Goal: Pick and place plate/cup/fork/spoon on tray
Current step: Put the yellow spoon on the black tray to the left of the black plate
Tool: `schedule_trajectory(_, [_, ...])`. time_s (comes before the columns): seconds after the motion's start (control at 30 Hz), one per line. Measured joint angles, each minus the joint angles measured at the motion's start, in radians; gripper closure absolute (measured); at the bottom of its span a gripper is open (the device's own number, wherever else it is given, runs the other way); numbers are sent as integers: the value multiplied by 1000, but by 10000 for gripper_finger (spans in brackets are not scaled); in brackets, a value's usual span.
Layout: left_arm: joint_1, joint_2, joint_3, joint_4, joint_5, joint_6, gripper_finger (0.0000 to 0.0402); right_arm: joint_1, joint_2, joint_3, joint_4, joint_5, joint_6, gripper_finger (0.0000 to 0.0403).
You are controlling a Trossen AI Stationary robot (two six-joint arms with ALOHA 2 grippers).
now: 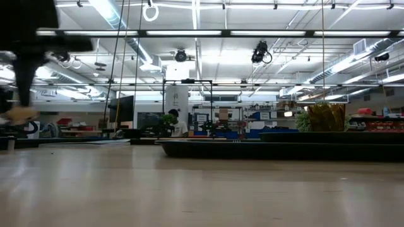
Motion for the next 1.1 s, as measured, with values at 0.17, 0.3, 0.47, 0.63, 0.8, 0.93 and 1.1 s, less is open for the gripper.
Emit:
schedule_trajectory(0.17, [42, -1, 68, -16, -203, 210, 352, 1, 0, 0, 0, -1, 24, 280])
schedule_trajectory(0.3, [102, -2, 93, -11, -312, 413, 351, 4, 0, 0, -1, -2, 53, 280])
schedule_trajectory(0.47, [216, -3, 91, 10, -349, 623, 350, 29, 0, 0, -6, -2, 109, 280])
schedule_trajectory(0.63, [349, -3, 91, 51, -381, 839, 350, 80, 0, 0, -24, 39, 190, 280])
schedule_trajectory(0.8, [481, -3, 91, 216, -353, 1083, 350, 138, 0, 0, -60, 131, 304, 280])
schedule_trajectory(0.93, [569, -3, 91, 390, -279, 1293, 350, 183, 0, 0, -70, 195, 388, 280])
schedule_trajectory(1.1, [655, -4, 91, 521, -102, 1555, 350, 226, 0, 0, -71, 273, 454, 280])
